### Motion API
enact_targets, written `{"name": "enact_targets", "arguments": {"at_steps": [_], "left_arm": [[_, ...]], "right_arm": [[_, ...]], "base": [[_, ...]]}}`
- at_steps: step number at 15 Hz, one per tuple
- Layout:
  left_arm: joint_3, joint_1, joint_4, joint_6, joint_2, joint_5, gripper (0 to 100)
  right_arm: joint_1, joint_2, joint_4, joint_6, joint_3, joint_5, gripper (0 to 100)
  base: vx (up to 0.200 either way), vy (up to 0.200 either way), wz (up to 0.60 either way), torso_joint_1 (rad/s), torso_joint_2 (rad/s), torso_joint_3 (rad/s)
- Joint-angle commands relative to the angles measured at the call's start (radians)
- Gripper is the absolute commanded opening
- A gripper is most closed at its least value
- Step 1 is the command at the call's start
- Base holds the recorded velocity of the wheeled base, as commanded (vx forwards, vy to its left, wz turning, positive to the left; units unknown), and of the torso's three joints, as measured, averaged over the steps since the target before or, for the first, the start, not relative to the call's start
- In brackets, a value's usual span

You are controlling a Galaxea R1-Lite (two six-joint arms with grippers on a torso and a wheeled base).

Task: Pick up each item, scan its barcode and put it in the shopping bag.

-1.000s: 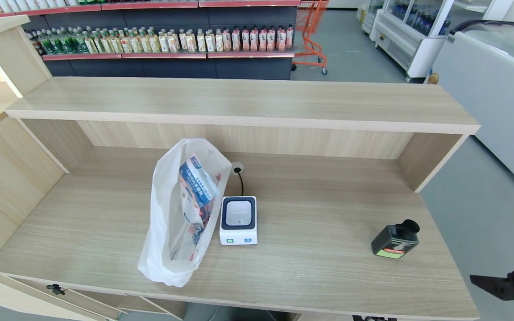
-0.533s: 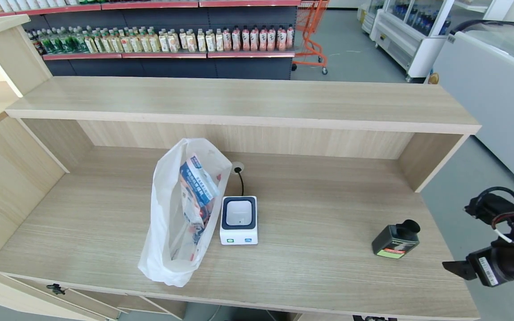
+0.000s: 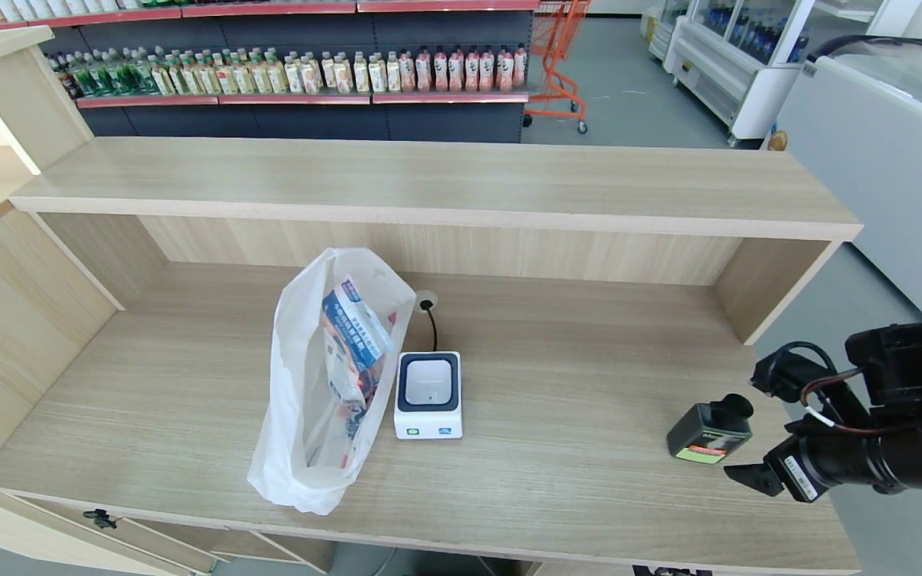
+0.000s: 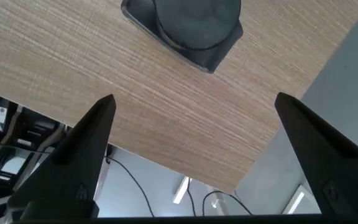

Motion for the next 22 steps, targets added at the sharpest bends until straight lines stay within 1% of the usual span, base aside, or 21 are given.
{"name": "enact_targets", "arguments": {"at_steps": [1, 2, 5, 8, 13, 19, 20, 22], "left_arm": [[0.000, 0.001, 0.000, 0.000, 0.000, 0.000, 100], [0.000, 0.000, 0.000, 0.000, 0.001, 0.000, 100], [0.000, 0.000, 0.000, 0.000, 0.000, 0.000, 100], [0.000, 0.001, 0.000, 0.000, 0.000, 0.000, 100], [0.000, 0.001, 0.000, 0.000, 0.000, 0.000, 100], [0.000, 0.000, 0.000, 0.000, 0.000, 0.000, 100], [0.000, 0.001, 0.000, 0.000, 0.000, 0.000, 100], [0.000, 0.001, 0.000, 0.000, 0.000, 0.000, 100]], "right_arm": [[0.001, 0.068, -0.041, -0.013, -0.005, 0.002, 100], [0.001, 0.088, -0.065, -0.038, -0.008, 0.011, 100], [0.001, 0.140, -0.085, -0.093, -0.040, 0.106, 100], [0.002, 0.183, -0.116, -0.121, -0.072, 0.149, 100], [0.033, 0.211, -0.119, -0.133, -0.104, 0.183, 100], [0.059, 0.240, -0.119, -0.133, -0.133, 0.185, 100], [0.064, 0.240, -0.119, -0.133, -0.136, 0.185, 0], [0.081, 0.235, -0.119, -0.125, -0.149, 0.189, 0]], "base": [[0.000, 0.000, 0.00, 0.000, 0.00, 0.000], [0.000, 0.000, 0.00, 0.000, 0.00, 0.000], [0.000, 0.000, 0.00, 0.000, 0.00, 0.000], [0.000, 0.000, 0.00, 0.000, 0.00, 0.000], [0.000, 0.000, 0.00, 0.000, 0.00, 0.000], [0.000, 0.000, 0.00, 0.000, 0.00, 0.000], [0.000, 0.000, 0.00, 0.000, 0.00, 0.000], [0.000, 0.000, 0.00, 0.000, 0.00, 0.000]]}}
